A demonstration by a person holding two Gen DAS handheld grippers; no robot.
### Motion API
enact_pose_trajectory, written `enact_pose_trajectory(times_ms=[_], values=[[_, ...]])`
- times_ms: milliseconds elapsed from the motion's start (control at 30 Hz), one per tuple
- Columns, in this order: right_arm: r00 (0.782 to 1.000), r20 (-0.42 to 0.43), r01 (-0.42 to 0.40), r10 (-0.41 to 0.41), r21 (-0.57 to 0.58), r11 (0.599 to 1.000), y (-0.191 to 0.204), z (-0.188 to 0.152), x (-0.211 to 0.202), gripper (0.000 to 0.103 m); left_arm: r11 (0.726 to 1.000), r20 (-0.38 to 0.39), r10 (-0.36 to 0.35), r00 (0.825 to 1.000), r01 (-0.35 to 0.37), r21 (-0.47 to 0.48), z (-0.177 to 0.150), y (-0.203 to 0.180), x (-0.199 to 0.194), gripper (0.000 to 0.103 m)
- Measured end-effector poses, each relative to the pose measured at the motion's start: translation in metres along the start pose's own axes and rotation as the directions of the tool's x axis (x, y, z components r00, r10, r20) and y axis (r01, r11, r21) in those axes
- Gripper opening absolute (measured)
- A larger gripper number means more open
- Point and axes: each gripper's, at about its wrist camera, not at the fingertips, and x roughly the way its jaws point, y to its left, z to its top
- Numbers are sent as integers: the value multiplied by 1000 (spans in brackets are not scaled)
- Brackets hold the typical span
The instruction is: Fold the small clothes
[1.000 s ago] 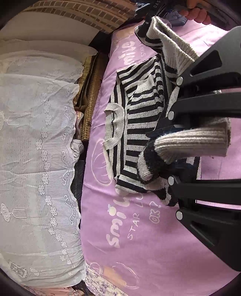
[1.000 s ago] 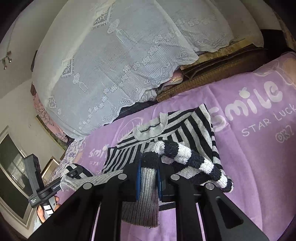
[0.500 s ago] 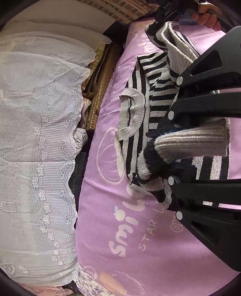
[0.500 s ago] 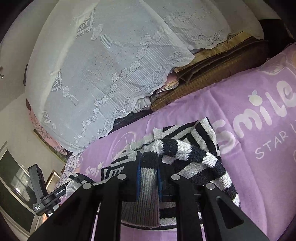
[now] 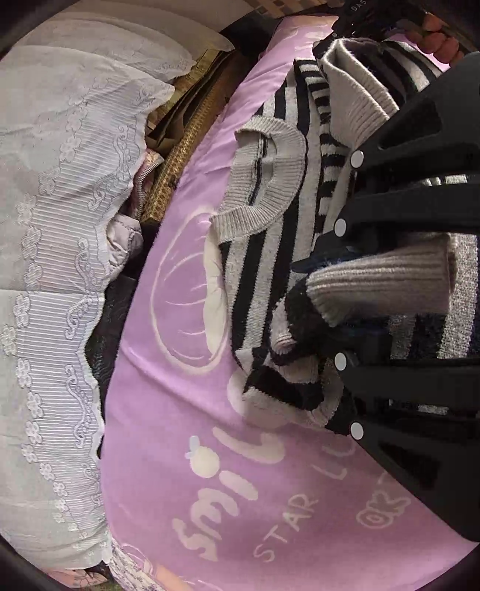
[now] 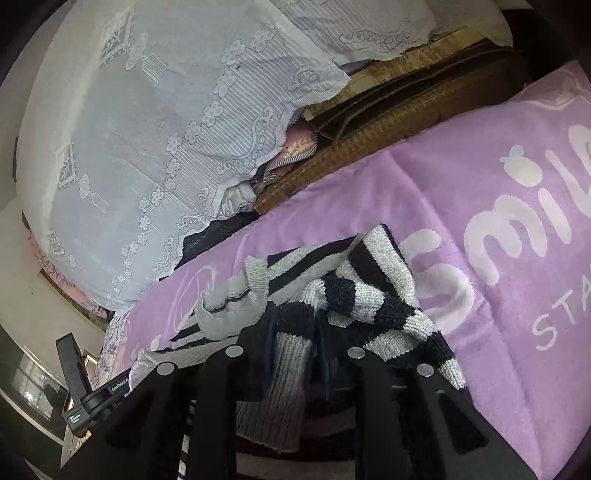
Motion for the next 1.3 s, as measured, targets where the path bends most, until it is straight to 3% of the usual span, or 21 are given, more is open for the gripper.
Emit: enact_pose_trajectory(times_ms=[100,167,267,400,433,500,600,633,667,767,800,833,933,967,1000,1067,1167,1200,1267,1300], values=[[1000,-3,-17,17,4,1000,-3,-2,1,27,999,1,9,1000,-9,33,-2,-2,2,26],[997,27,-77,76,28,997,1,-1,-12,47,999,9,-6,1000,5,38,-2,-3,-6,30],[989,88,-117,116,8,993,14,2,-41,62,996,49,-94,994,94,6,3,3,-30,44],[990,135,-29,44,-113,993,36,-8,-74,61,980,95,-193,977,196,-25,7,8,-59,53],[990,138,-4,24,-142,990,41,-14,-78,59,981,95,-194,976,195,-9,6,5,-62,53],[990,138,71,-41,-216,974,51,-27,-80,40,981,92,-191,977,187,50,0,-3,-68,59],[991,98,119,-95,-279,953,62,-31,-65,30,976,98,-179,979,164,143,-7,-17,-78,74],[993,64,112,-98,-288,951,66,-30,-55,30,978,112,-157,981,138,158,-7,-20,-78,75],[995,21,97,-95,-301,949,71,-29,-43,30,982,131,-119,984,97,164,-5,-21,-76,76],[989,-81,87,-120,-331,939,85,-20,3,29,991,204,87,975,-106,87,5,-11,-63,98],[987,-104,85,-124,-321,943,84,-16,17,29,992,182,91,979,-105,69,6,-5,-55,98],[983,-115,99,-141,-307,946,81,-11,29,29,997,147,38,988,-48,68,5,0,-47,98],[952,-61,273,-299,-262,926,54,-1,61,22,996,144,-14,989,2,88,2,3,-49,98],[954,-61,277,-293,-189,942,38,2,64,5,993,165,-20,986,1,114,2,0,-55,98],[963,-54,256,-264,-118,959,26,4,60,0,991,182,-22,983,-3,137,1,-4,-59,98],[972,-17,235,-236,-35,971,14,10,49,0,983,211,-22,977,-17,185,-2,-14,-65,98],[982,-1,189,-189,-16,982,15,8,34,4,972,233,-30,972,-25,232,-9,-29,-67,98],[986,5,165,-165,-14,986,18,5,27,6,966,229,5,973,-64,251,-9,-36,-61,98],[992,17,122,-122,-29,992,25,2,20,6,940,232,162,959,-221,261,-4,-45,-41,98],[992,28,127,-125,-53,991,29,2,19,6,926,180,243,953,-283,248,3,-42,-19,98]])
